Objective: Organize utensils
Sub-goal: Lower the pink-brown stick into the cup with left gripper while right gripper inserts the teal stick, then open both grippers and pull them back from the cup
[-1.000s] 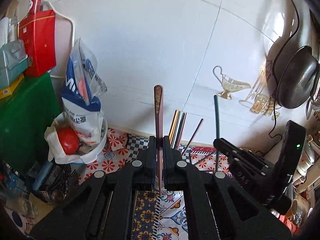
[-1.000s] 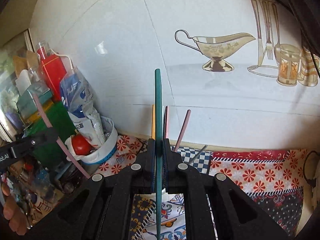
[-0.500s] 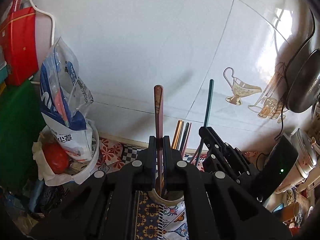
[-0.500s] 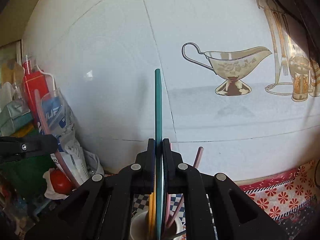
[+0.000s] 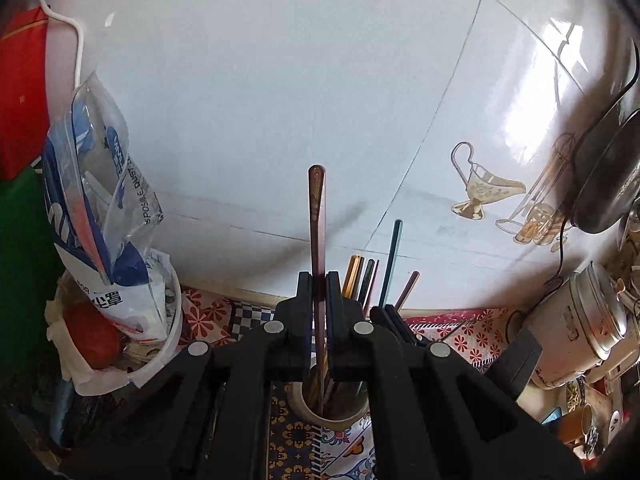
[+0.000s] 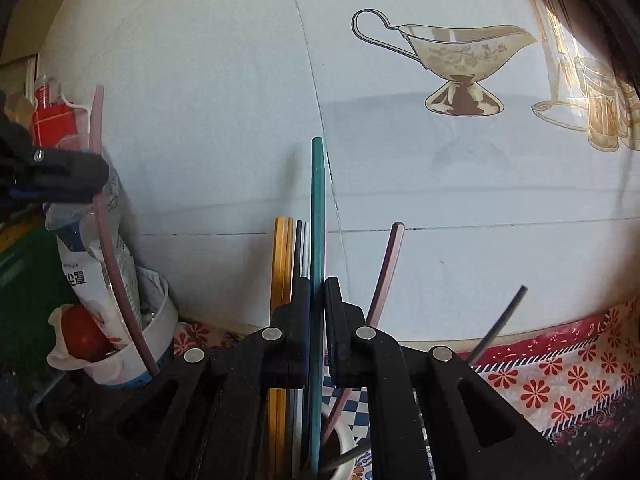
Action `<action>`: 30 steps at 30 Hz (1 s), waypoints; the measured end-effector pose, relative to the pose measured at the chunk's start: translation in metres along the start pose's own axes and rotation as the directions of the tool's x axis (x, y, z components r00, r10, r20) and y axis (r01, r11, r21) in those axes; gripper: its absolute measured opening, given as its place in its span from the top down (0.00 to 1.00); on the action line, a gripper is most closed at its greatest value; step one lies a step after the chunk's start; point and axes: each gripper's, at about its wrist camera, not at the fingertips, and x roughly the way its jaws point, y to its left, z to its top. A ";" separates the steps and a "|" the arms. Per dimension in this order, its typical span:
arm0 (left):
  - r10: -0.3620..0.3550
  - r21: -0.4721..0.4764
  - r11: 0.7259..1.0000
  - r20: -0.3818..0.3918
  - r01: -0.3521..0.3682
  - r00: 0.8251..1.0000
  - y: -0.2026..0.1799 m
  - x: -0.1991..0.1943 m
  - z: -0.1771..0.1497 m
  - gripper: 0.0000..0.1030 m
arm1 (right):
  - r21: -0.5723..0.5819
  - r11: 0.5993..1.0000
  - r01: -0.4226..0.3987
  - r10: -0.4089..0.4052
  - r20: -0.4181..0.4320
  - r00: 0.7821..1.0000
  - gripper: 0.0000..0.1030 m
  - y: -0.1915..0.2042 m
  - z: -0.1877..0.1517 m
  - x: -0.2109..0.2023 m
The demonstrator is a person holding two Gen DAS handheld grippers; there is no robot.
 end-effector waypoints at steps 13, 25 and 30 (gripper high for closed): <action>0.014 0.033 0.999 -0.143 -0.009 0.990 -0.012 0.055 -0.031 0.97 | -0.084 0.992 -0.095 0.073 -0.230 0.971 0.94 -0.022 0.009 -0.046; 0.019 0.098 0.995 -0.132 -0.006 0.991 -0.047 -0.003 -0.045 0.94 | -0.105 0.982 -0.158 0.121 -0.291 0.949 0.90 -0.038 0.059 -0.131; 0.019 0.108 0.994 0.008 -0.020 1.000 -0.067 -0.076 -0.041 0.87 | -0.068 0.986 -0.154 0.140 -0.181 0.974 0.89 -0.051 0.099 -0.200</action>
